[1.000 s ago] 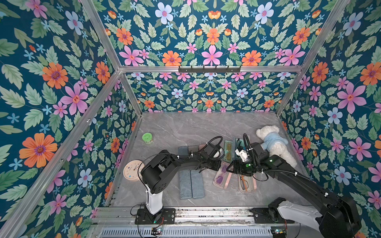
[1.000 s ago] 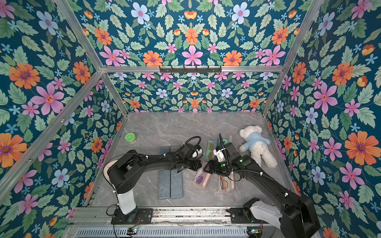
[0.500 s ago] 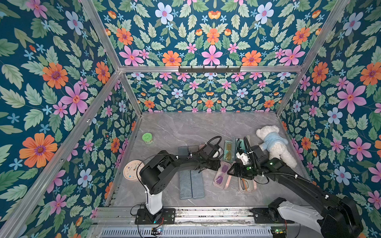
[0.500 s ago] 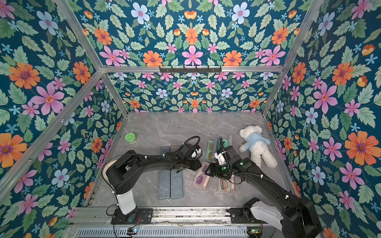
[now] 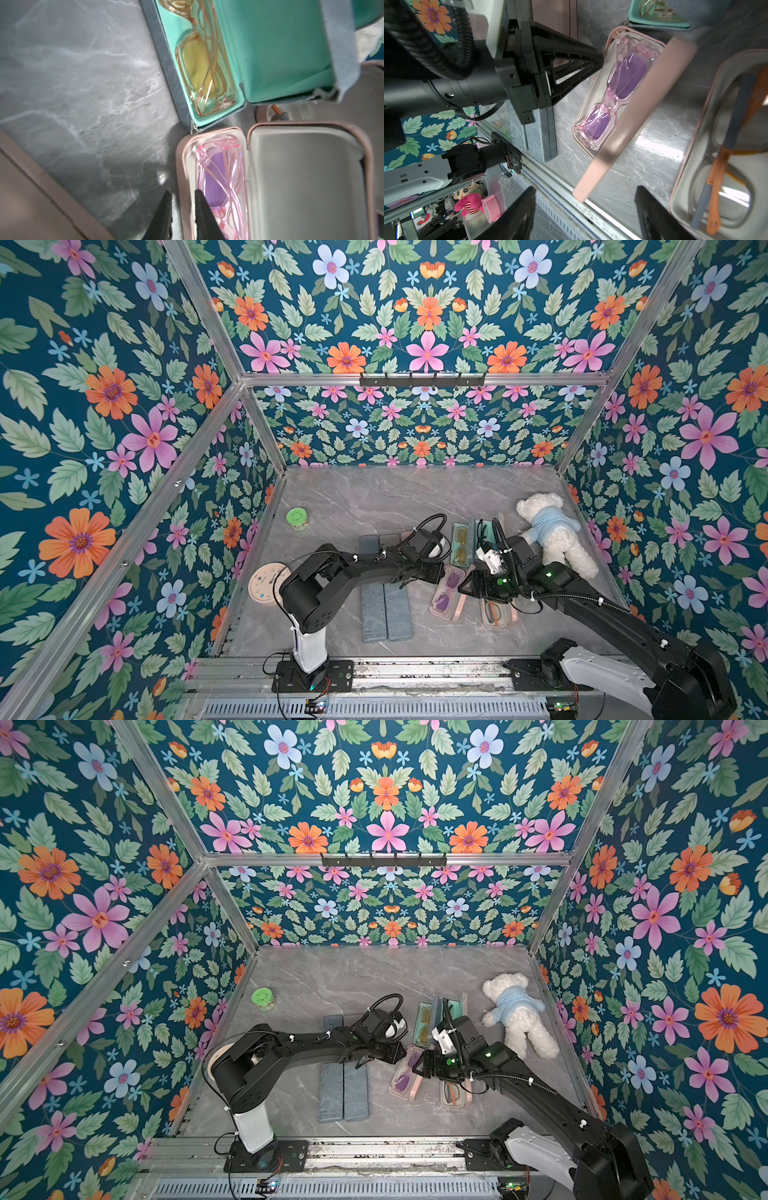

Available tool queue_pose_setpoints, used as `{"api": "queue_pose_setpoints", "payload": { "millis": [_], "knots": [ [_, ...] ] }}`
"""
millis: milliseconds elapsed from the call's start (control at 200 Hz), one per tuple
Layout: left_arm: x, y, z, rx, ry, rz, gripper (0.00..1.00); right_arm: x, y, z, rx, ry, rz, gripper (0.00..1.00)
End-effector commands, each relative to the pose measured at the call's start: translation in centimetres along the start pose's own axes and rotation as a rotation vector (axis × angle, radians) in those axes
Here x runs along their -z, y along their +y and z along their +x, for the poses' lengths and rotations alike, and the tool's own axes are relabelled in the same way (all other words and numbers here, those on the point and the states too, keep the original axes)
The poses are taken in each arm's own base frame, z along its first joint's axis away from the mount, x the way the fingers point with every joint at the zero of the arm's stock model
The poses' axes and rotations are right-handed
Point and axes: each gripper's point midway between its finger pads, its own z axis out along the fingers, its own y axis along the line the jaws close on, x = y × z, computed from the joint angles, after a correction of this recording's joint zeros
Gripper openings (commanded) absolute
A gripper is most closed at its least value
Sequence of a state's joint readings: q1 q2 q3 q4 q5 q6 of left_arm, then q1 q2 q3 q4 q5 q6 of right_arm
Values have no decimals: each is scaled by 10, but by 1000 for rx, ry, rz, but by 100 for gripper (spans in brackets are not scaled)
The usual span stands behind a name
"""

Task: Close the glasses case
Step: Close the glasses case at the center of the board.

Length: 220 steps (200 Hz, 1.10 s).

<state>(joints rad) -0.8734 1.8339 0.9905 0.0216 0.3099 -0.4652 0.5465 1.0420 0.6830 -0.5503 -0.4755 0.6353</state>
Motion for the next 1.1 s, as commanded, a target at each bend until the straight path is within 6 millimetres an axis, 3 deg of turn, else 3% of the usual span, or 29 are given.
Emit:
{"api": "queue_pose_setpoints", "payload": {
  "millis": [0, 145, 435, 1095],
  "knots": [
    [2, -2, -4, -10, -12, 4, 23, 0, -2, -2, -18, -17, 6, 73],
    [2, -2, -3, -10, -13, 5, 22, -5, -5, 1, -32, -7, -2, 67],
    [2, -2, -4, -11, -15, 7, 19, -13, -9, 4, -48, -1, -14, 41],
    [-1, -2, -2, -13, -4, 9, 14, -25, -12, -4, -54, 5, 7, 26]
  ]
}}
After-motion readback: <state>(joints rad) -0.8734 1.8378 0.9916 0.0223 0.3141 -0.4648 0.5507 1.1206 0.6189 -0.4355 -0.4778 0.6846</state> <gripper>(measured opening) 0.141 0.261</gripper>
